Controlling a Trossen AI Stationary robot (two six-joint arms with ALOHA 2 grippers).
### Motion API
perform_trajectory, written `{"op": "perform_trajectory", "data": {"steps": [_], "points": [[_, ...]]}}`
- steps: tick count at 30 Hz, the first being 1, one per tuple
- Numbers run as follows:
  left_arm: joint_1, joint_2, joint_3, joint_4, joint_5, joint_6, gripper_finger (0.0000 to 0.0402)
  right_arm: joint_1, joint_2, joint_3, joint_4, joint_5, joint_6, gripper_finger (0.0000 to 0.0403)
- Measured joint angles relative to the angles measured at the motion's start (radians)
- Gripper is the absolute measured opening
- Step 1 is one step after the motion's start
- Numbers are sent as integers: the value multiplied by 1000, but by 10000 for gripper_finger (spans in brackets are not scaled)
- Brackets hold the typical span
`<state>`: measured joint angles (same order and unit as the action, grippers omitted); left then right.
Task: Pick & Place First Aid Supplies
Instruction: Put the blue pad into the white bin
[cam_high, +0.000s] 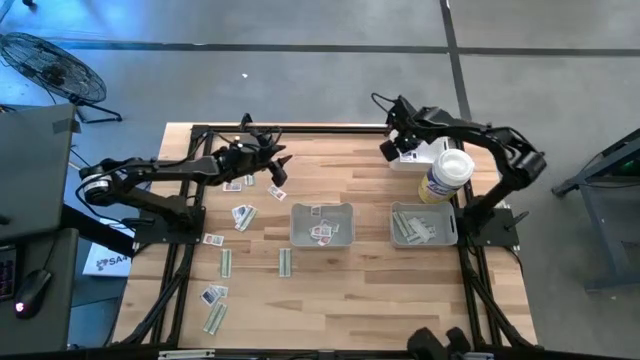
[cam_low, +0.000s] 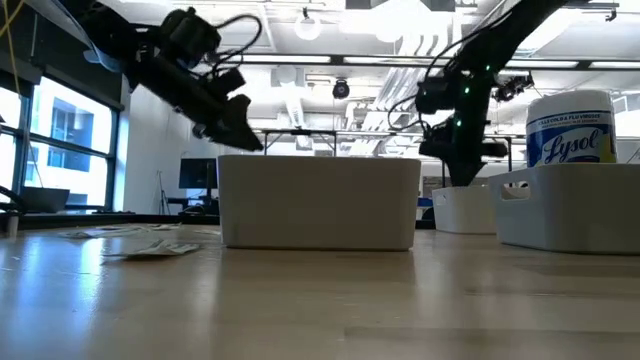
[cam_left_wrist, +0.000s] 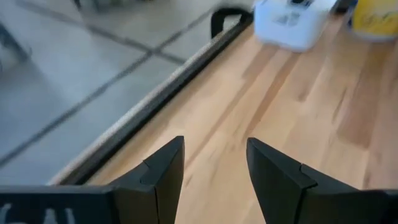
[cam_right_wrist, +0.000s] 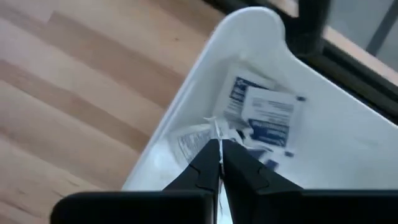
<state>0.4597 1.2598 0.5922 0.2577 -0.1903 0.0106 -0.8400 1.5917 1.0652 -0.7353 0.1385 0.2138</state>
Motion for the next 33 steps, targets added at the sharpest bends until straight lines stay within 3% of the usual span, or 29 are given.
{"op": "perform_trajectory", "data": {"steps": [8,13,16,21,25,33], "points": [[94,0,0,-157,44,-123,170,-34,38,0,64,34,-126,51],[170,9,0,-207,-4,-182,170,-32,3,0,63,135,-104,104],[229,27,0,-234,-11,-231,170,-20,-32,0,59,143,-85,122],[311,95,0,-261,-16,-300,170,33,-95,0,73,122,-101,124],[320,163,0,-256,-18,-308,170,93,-128,0,80,193,-78,122],[320,232,-1,-256,-151,-347,170,152,-141,0,120,138,-90,123]]}}
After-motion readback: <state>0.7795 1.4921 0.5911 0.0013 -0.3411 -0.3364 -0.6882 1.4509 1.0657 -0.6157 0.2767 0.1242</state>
